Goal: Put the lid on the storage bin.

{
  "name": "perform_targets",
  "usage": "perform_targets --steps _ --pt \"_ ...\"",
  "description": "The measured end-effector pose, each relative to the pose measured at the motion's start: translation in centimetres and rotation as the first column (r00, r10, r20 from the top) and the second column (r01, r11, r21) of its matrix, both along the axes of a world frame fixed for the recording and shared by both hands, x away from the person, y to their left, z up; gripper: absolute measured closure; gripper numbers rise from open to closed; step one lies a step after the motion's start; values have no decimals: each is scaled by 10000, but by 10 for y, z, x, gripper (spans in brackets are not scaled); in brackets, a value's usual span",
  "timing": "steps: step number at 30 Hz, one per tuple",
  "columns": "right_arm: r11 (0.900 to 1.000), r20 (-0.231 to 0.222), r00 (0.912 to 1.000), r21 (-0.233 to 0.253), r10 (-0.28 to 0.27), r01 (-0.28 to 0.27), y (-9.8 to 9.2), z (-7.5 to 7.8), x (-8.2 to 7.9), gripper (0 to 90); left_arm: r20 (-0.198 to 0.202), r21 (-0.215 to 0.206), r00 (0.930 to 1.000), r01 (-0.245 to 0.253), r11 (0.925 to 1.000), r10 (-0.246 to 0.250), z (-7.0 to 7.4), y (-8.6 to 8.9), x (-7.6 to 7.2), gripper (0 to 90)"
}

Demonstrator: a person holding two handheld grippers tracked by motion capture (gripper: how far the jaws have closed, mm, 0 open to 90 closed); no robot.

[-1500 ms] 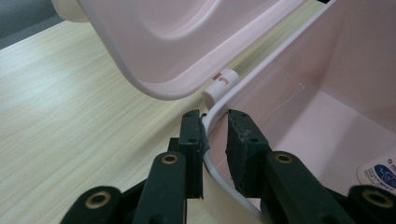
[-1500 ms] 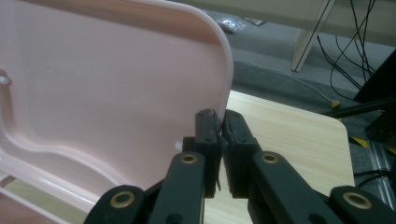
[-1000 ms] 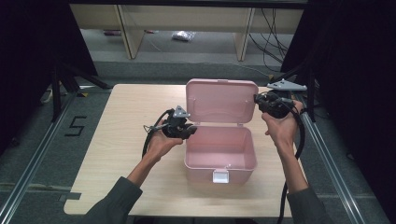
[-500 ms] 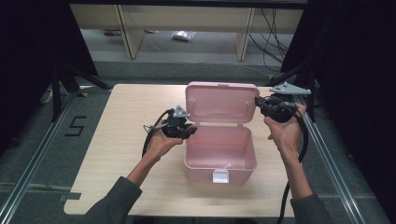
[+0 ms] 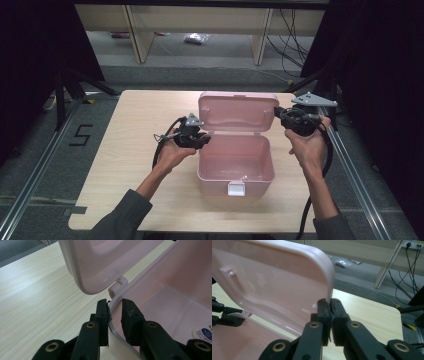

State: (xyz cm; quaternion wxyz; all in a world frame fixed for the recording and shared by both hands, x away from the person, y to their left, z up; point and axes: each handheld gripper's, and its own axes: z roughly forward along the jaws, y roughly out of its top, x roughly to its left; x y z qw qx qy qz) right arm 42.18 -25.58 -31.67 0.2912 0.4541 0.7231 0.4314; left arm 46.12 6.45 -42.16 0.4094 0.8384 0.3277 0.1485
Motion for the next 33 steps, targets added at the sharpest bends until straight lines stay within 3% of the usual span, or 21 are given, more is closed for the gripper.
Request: perform_targets --steps 3,10,14,15,16,17,20,21,22,23,24,28,29,31,33 --pt "10000 111 9999 -80 -48 49 1 0 -4 876 62 84 10000 51 10000 -52 1 1 0 755" --pt "9999 164 9998 -30 122 -122 -1 -2 -10 879 -3 -246 10000 -91 9997 91 6 6 -2 703" --pt "9992 246 9996 -380 165 -156 -2 -1 -14 879 10 -312 9999 -154 9994 155 11 15 -7 651" --pt "9995 490 9988 -303 83 -68 -1 -2 -15 879 -11 -373 9999 -165 9992 164 13 17 -8 646" --pt "9995 155 9996 -238 217 -213 -1 -2 -17 879 1 -439 9998 -184 9989 184 14 19 -10 640" --pt "9997 217 9996 -204 153 -149 -1 -2 -18 879 4 -481 9997 -228 9986 229 16 21 -12 634" --pt "9991 309 9994 -388 160 -148 -2 -3 -22 879 -21 -557 10000 -98 9984 97 19 24 -17 610" --pt "9995 32 9999 -291 129 -128 -1 -2 -25 878 -49 -563 10000 -52 9984 49 20 25 -19 602" --pt "9989 319 9994 -439 155 -141 -1 -3 -25 878 -65 -581 10000 -69 9983 65 21 26 -21 593" --pt "9974 279 9991 -642 331 -313 -3 -2 -26 878 -48 -625 10000 -63 9980 60 22 26 -23 584" --pt "9987 135 9997 -468 195 -188 -1 -3 -28 877 -8 -639 10000 -79 9979 79 23 26 -25 580" --pt "9966 386 9986 -756 365 -335 -3 -4 -31 875 -127 -668 9996 238 9975 -248 26 28 -33 559" --pt "9980 259 9991 -549 330 -315 -2 -5 -33 875 -196 -675 9992 348 9971 -362 27 30 -35 553" --pt "9976 330 9990 -630 307 -285 -2 -5 -35 873 -258 -1022 9990 348 9942 -376 26 30 -39 553" --pt "9953 301 9977 -785 600 -575 -5 -5 -35 872 -271 -961 9981 525 9940 -554 27 33 -43 550"
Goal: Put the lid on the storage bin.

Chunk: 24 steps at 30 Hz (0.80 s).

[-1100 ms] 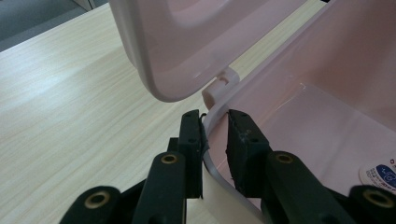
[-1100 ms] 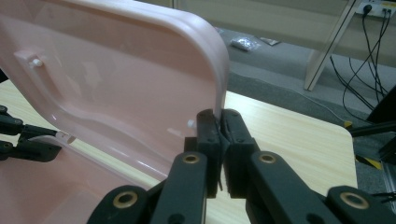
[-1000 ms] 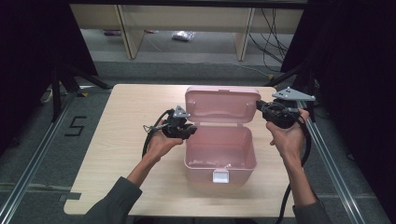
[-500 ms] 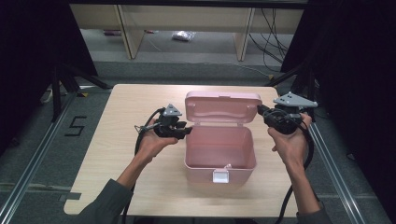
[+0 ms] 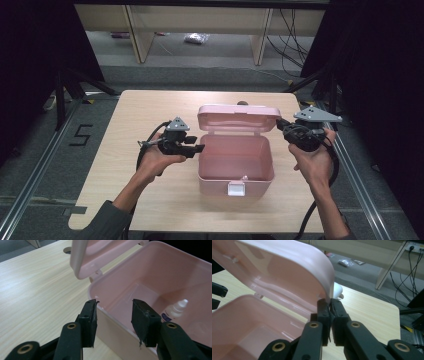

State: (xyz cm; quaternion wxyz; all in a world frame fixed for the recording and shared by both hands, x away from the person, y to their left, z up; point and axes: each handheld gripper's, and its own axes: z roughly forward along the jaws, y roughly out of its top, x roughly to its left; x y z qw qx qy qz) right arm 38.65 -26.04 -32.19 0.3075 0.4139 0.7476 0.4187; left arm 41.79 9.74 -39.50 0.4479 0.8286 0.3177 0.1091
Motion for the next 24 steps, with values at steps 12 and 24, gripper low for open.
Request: perform_targets --steps 12,24 --pt "9994 -273 9995 316 130 -121 -3 -4 -11 861 -26 -67 9998 201 9998 -201 2 12 -23 451" --pt "9993 -54 9997 284 248 -246 -5 -9 -18 855 240 358 9993 283 9990 -292 4 24 -49 337"
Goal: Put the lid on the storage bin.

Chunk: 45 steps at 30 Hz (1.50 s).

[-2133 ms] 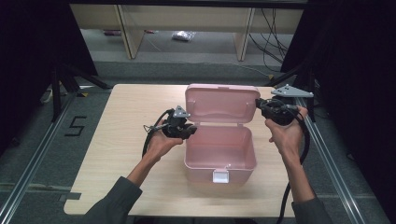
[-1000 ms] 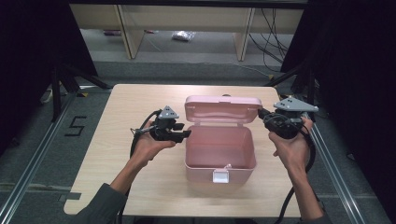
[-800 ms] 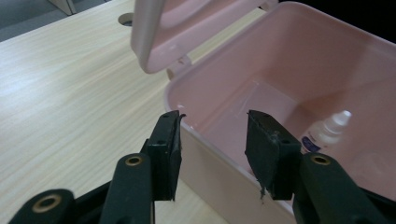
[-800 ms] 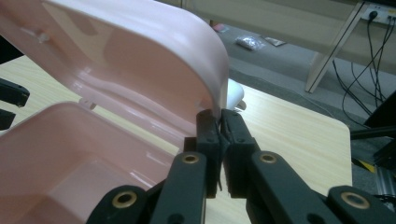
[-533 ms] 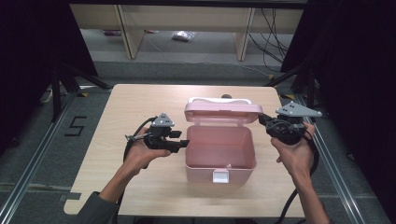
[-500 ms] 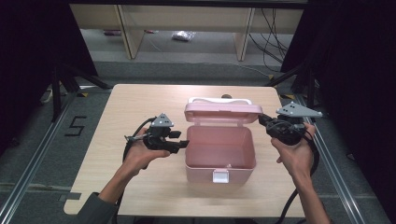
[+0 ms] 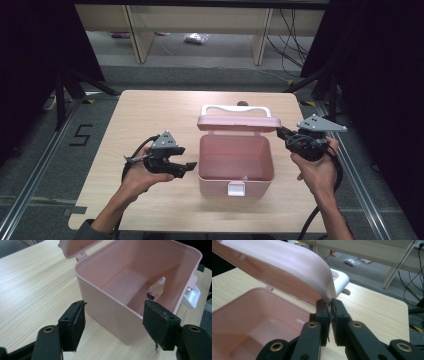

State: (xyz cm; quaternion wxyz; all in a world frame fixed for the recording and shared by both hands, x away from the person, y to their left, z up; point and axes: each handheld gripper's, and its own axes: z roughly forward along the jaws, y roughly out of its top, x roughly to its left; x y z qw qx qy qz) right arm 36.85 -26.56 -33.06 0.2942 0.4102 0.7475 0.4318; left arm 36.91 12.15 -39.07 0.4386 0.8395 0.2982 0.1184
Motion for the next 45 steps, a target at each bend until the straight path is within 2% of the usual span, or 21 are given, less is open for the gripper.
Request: perform_targets --steps 3,5,6,9,12,14,16,17,18,19,22,25,27,28,29,30,34,36,39,42,45 --pt "9999 -237 9997 147 -47 50 1 0 -3 854 20 7 10000 1 10000 -1 -1 1 -4 325" --pt "10000 -77 10000 -41 17 -18 0 -1 -3 853 41 117 10000 -35 9999 35 -3 1 -7 319" --pt "9999 -38 10000 133 -55 56 1 -2 -4 852 84 176 10000 -26 9998 25 -3 2 -8 317" --pt "9998 -92 9998 -81 157 -157 -2 -1 -5 850 44 20 10000 -22 10000 22 -6 3 -11 314" --pt "9999 -27 10000 80 74 -74 -1 -3 -8 848 69 87 10000 -50 9999 49 -7 4 -15 310" --pt "9998 -271 9995 131 134 -130 -1 -3 -11 846 126 67 9999 -46 10000 46 -7 6 -18 308" --pt "9998 -55 9998 63 204 -203 -3 -4 -12 841 162 -54 9998 -97 9999 98 -7 7 -21 307" --pt "9993 -471 9988 358 144 -127 -1 -4 -15 839 160 -222 9997 -165 9996 169 -8 7 -23 306" --pt "9995 -192 9997 294 153 -147 -2 -5 -14 839 158 -194 9999 -23 9998 26 -8 8 -24 306" --pt "9995 -112 9998 267 175 -172 -3 -5 -15 839 116 -440 9999 -79 9990 84 -9 7 -26 305" --pt "9990 -247 9996 426 165 -155 -2 -7 -18 833 162 -206 9999 -8 9998 11 -11 9 -31 302" --pt "9993 -158 9996 301 244 -239 -4 -9 -20 827 108 -324 9999 -14 9995 18 -16 9 -35 296" --pt "9992 -96 9995 257 302 -300 -5 -11 -21 816 221 -234 9996 -162 9996 167 -17 12 -37 297" --pt "9981 -421 9988 573 242 -217 -3 -13 -24 812 189 -475 9989 -418 9980 427 -19 13 -38 298" --pt "9983 -424 9986 500 329 -308 -4 -13 -24 810 216 -466 9986 -462 9978 473 -20 15 -38 299" --pt "9985 -87 9992 403 379 -375 -6 -15 -23 807 146 -583 9985 -520 9969 529 -22 15 -38 299" --pt "9978 -171 9991 537 392 -383 -6 -20 -26 793 26 -672 9984 -567 9961 570 -28 19 -41 299" --pt "9957 -486 9971 750 583 -546 -6 -22 -28 788 45 -574 9987 -498 9971 502 -32 21 -42 298" --pt "9974 -230 9986 567 467 -454 -7 -24 -29 783 -36 -544 9984 -560 9969 559 -36 22 -45 298" --pt "9971 -494 9969 471 614 -590 -8 -25 -32 773 -116 -317 9989 -459 9984 455 -41 24 -49 298" --pt "9955 -651 9956 709 678 -632 -9 -29 -33 763 -260 -518 9981 -575 9970 562 -48 22 -52 298"
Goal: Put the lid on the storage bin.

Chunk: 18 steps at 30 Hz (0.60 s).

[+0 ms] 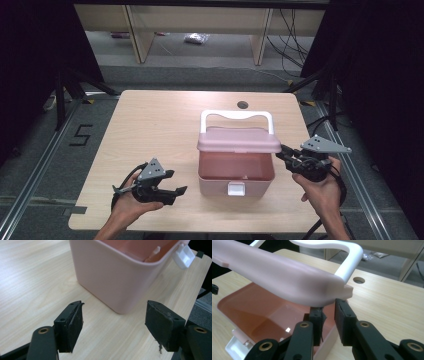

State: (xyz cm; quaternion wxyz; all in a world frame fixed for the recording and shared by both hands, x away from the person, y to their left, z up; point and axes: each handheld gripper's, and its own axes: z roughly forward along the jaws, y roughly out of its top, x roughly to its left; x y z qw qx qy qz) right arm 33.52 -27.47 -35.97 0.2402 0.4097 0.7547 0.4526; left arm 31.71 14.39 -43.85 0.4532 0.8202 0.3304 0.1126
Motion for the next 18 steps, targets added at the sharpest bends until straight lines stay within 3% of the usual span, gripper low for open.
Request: perform_targets --steps 2,4,5,6,7,8,9,12,13,15,17,18 --pt "9997 -188 9998 253 53 -48 1 -3 -2 755 -63 307 9997 236 9992 -234 -2 2 -1 298" --pt "9999 -12 10000 117 9 -9 0 -5 -3 742 -102 74 9999 50 10000 -49 -5 0 -3 298" --pt "9998 -137 9998 157 109 -107 0 -6 -3 734 -86 353 9998 161 9992 -158 -5 2 -3 298" --pt "9999 -129 9998 80 137 -136 0 -7 -4 726 -129 195 9998 169 9997 -167 -7 2 -4 298" --pt "9998 -214 9998 196 27 -23 1 -8 -5 723 -108 412 9996 248 9988 -244 -8 3 -4 299" --pt "9999 -112 9999 85 97 -96 -1 -9 -5 719 -110 405 9998 198 9990 -194 -9 2 -6 299" --pt "9995 -238 9997 306 60 -53 1 -10 -7 711 -176 301 9996 210 9993 -204 -11 1 -6 299" --pt "9998 -156 9999 200 36 -33 -1 -12 -8 669 -281 469 9995 173 9987 -160 -16 3 -7 299" --pt "9993 -352 9994 372 -35 48 0 -13 -9 667 -299 500 9991 301 9983 -286 -17 3 -7 299" --pt "9997 -475 9989 243 -41 53 -2 -15 -11 647 -306 518 9994 169 9985 -153 -19 3 -8 298" --pt "9999 -260 9997 106 42 -39 -3 -17 -10 610 -296 440 9994 176 9989 -164 -22 2 -10 298" --pt "9999 -319 9995 161 -3 8 -4 -17 -11 588 -262 619 9993 272 9977 -257 -22 3 -10 298"
